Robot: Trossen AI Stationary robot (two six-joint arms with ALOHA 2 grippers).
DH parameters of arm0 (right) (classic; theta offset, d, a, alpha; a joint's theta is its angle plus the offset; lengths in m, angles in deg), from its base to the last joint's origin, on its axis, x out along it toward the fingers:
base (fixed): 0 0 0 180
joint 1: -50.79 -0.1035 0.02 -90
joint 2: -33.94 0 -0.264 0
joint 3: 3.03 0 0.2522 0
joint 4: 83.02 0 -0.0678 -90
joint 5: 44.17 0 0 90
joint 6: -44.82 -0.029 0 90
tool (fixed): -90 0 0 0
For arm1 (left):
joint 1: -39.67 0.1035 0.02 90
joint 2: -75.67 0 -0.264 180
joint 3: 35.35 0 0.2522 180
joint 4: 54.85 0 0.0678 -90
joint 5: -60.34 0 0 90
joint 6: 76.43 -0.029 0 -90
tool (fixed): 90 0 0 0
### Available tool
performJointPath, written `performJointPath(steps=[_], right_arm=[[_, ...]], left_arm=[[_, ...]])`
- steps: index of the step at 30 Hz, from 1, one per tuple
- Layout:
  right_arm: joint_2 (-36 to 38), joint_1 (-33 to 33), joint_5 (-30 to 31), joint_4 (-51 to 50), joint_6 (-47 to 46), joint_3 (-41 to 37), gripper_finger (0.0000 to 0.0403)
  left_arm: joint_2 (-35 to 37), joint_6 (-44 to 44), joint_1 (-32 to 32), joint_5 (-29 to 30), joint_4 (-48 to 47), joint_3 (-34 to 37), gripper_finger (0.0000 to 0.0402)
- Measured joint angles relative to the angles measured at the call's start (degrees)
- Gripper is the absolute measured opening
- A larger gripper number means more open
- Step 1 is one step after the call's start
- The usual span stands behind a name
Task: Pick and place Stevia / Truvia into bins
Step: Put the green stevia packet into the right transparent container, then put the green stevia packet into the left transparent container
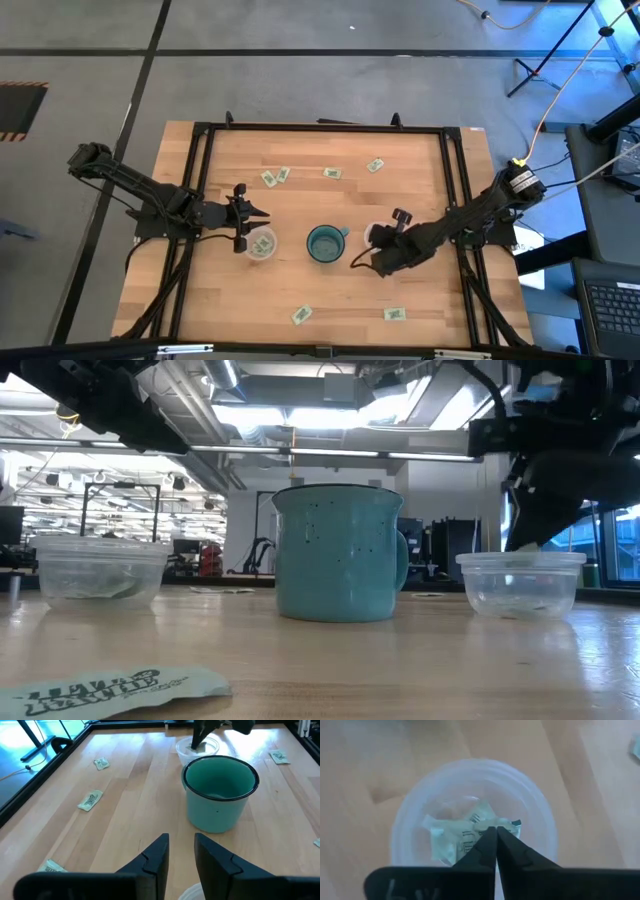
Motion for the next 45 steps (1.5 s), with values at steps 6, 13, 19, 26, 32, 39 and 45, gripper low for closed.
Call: performJointPath(steps=[6, 13, 19, 26, 32, 39, 45], right_arm=[[0.22, 0.00, -0.89, 0.44, 0.02, 0.42, 0.0056], [0.68, 0.00, -0.97, 0.62, -0.46, 0.46, 0.0130], [0.66, 0.00, -0.98, 0.40, -1.61, 0.46, 0.0146], [0.66, 0.24, -0.96, 0.17, -0.74, 0.46, 0.0147], [0.66, 0.24, -0.91, 0.21, 1.52, 0.46, 0.0147], [0.66, 0.24, -0.93, 0.32, 1.51, 0.46, 0.0147], [0.66, 0.24, -0.91, 0.32, 1.80, 0.46, 0.0147]], left_arm=[[0.00, -1.45, 0.00, -0.47, 1.67, 0.00, 0.0087], [-1.86, -10.92, -1.60, -2.41, 12.87, -0.04, 0.0087], [-10.78, -16.61, -7.10, -8.09, 16.81, -2.43, 0.0087], [-26.39, -15.60, -13.66, -9.49, 16.36, -12.43, 0.0087], [-36.85, -17.58, -15.20, -15.13, 15.96, -21.12, 0.0103], [-45.70, -17.59, -14.91, -17.21, 16.03, -27.10, 0.0126], [-51.92, -14.84, -14.64, -17.50, 15.85, -29.07, 0.0106]])
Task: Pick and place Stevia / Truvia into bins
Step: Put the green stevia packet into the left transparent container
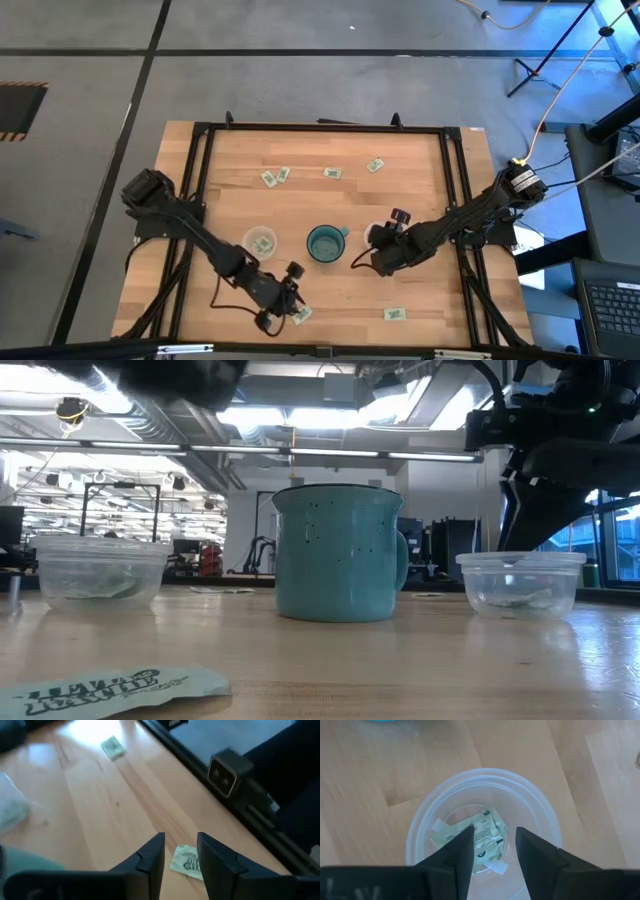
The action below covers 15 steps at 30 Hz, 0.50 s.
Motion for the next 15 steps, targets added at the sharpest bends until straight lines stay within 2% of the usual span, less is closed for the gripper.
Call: performJointPath(steps=[9, 15], right_arm=[[0.00, 0.01, -0.01, -0.02, 0.11, 0.02, 0.0147], [0.00, 0.02, 0.00, 0.00, 0.13, 0.02, 0.0147]], left_arm=[[-7.39, 2.55, 0.16, -2.95, 0.94, -2.14, 0.0109], [-9.65, 5.84, 0.17, -3.82, 0.77, -2.38, 0.0101]])
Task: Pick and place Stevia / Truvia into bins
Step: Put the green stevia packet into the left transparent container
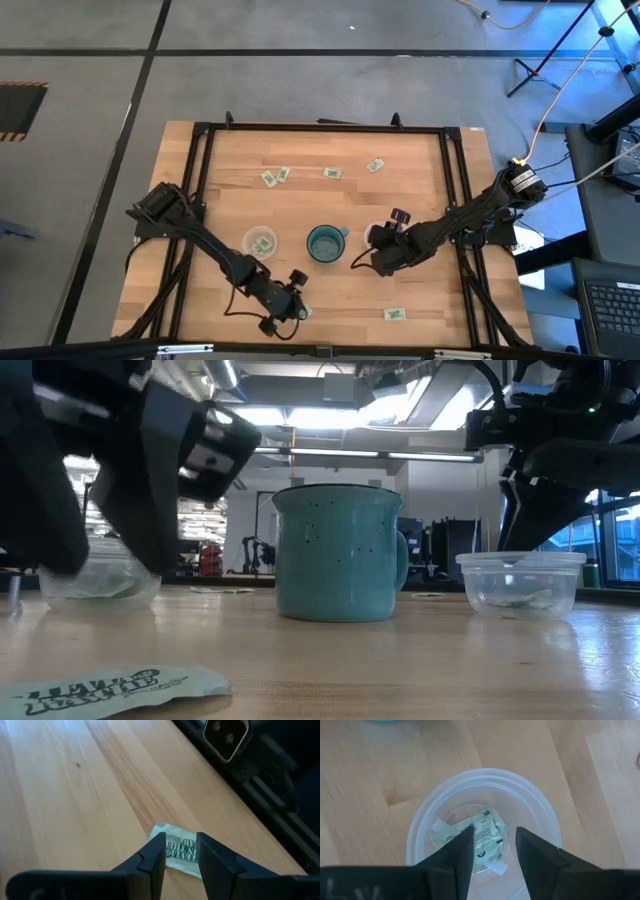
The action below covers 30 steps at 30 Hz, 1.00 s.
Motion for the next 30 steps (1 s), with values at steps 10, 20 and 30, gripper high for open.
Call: performJointPath(steps=[10, 20, 30], right_arm=[[0.00, -0.01, -0.02, -0.01, -0.10, 0.02, 0.0147], [0.00, 0.00, -0.02, -0.02, -0.15, 0.02, 0.0147], [0.00, -0.02, -0.04, 0.08, -0.54, 0.02, 0.0147]], left_arm=[[-3.92, 1.94, 0.35, -1.36, 1.49, 0.04, 0.0092], [-4.02, 4.84, 0.51, -1.90, 0.32, 0.13, 0.0053], [-3.97, 4.91, 1.00, -2.79, 0.02, 0.37, 0.0007]])
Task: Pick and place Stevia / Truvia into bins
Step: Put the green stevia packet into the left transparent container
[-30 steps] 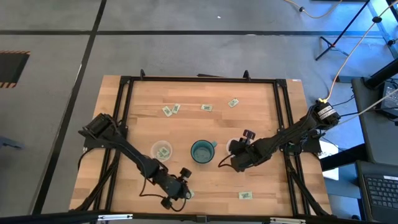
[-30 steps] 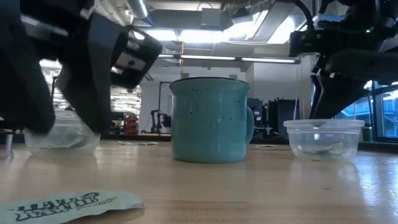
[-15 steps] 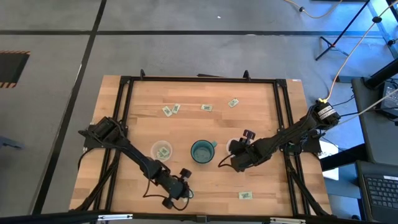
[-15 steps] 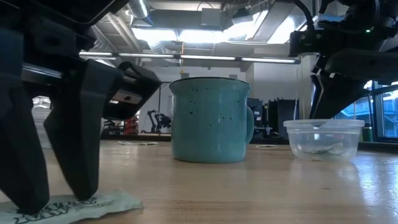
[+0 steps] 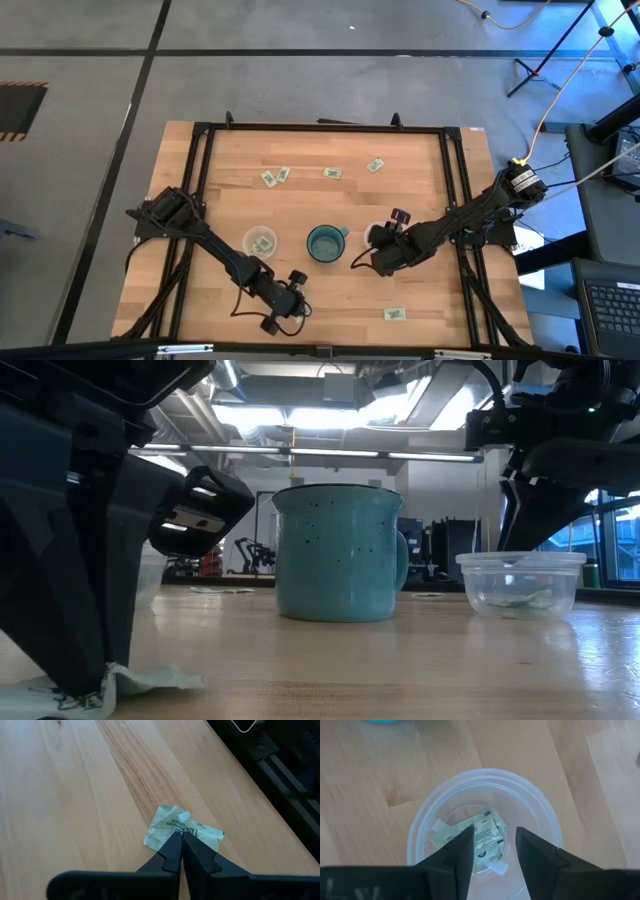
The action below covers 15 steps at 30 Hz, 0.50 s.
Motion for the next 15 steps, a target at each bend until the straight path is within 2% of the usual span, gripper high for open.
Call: performJointPath(steps=[6, 11, 15], right_arm=[[0.00, -0.28, -2.31, 0.07, 0.04, 0.62, 0.0147], [0.00, -0.44, -4.72, 0.10, 0.17, 3.74, 0.0147], [0.00, -1.24, -11.92, 0.39, 1.04, 5.77, 0.0147]], left_arm=[[3.13, 0.35, 1.27, -3.21, -2.84, 0.28, 0.0002], [12.43, 2.05, 2.70, -3.12, -11.37, 0.17, 0.0002], [21.92, 6.38, 4.08, 0.09, -20.79, 0.14, 0.0002]])
